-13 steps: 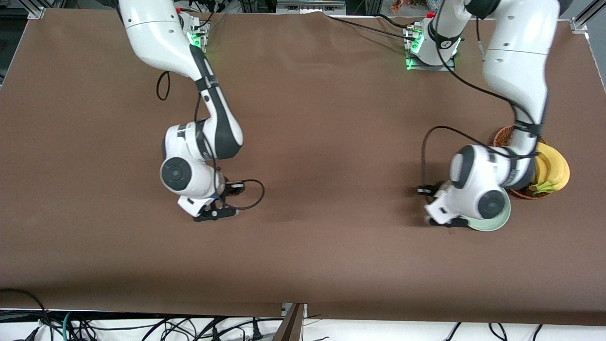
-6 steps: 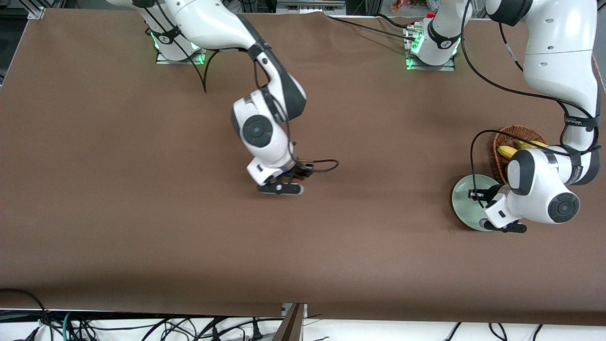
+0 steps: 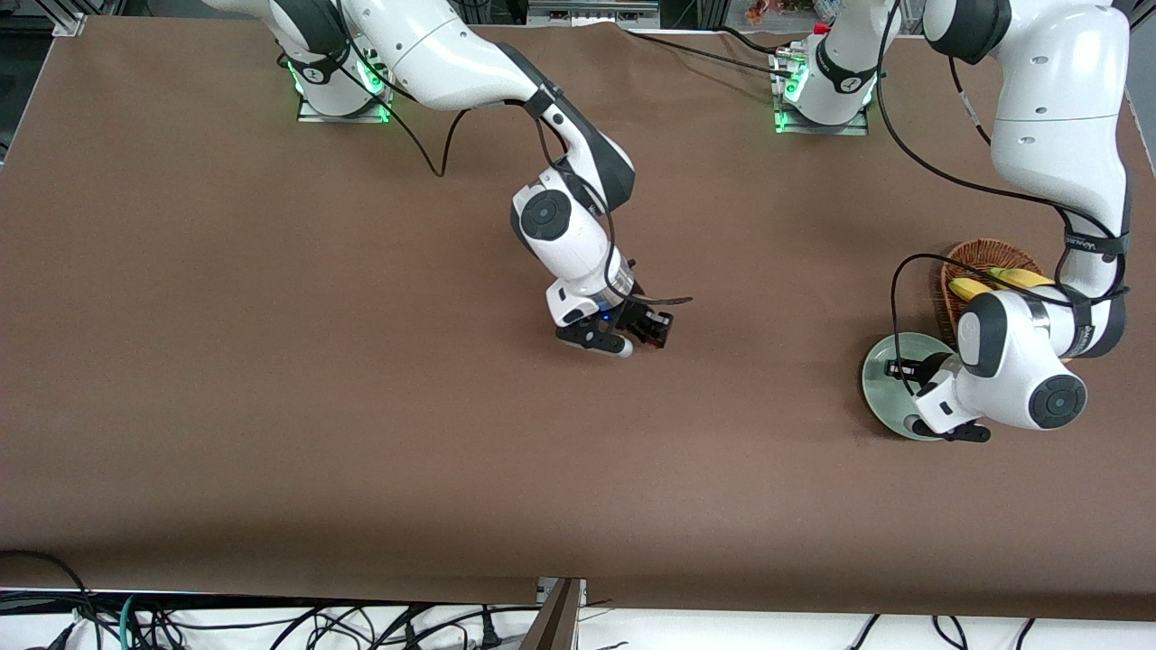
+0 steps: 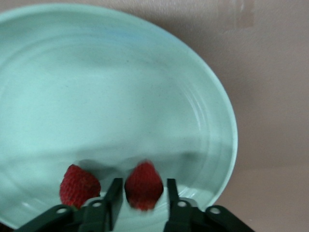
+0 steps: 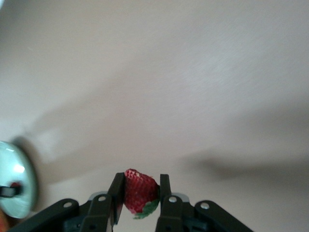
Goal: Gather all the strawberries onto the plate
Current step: 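Release the strawberry onto the plate with the left gripper while the right carries another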
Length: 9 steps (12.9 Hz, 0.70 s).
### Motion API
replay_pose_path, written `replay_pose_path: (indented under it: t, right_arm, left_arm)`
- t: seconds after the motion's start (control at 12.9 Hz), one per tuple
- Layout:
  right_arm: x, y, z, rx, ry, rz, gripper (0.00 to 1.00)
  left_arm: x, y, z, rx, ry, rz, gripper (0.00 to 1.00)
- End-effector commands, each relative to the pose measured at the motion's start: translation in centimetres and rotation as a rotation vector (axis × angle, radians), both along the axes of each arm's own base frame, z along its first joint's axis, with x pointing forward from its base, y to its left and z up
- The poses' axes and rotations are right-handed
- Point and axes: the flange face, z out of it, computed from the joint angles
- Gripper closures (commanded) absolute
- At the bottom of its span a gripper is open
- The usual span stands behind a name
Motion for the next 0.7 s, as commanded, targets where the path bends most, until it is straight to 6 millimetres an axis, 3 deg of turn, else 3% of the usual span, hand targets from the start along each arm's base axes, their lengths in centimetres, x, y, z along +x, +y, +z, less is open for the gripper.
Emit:
replay_pose_path:
  t: [0.0, 0.23, 0.46, 0.54, 0.62]
  right_arm:
    - [-0.1, 2.1, 3.4, 0.152, 0.033, -0.127, 0.63]
    - [-0.4, 2.8, 4.6, 0.219, 0.075, -0.217, 0.56]
    - [-0.3, 2.6, 4.8, 0.237, 0.090, -0.251, 0.46]
    - [0.1, 2.3, 5.0, 0.243, 0.094, -0.266, 0.36]
    - [0.3, 2.2, 5.3, 0.249, 0.097, -0.267, 0.33]
  left_arm:
    - [0.6, -0.5, 0.7, 0.005, -0.017, -0.037, 0.00]
    - [1.6, -1.6, 2.5, -0.008, -0.044, -0.030, 0.00]
    - [1.9, -5.9, 3.4, -0.032, -0.020, 0.038, 0.00]
    - [1.5, -7.6, 2.7, -0.036, 0.000, 0.051, 0.00]
    - [1.1, -8.4, 2.1, -0.068, 0.017, 0.076, 0.00]
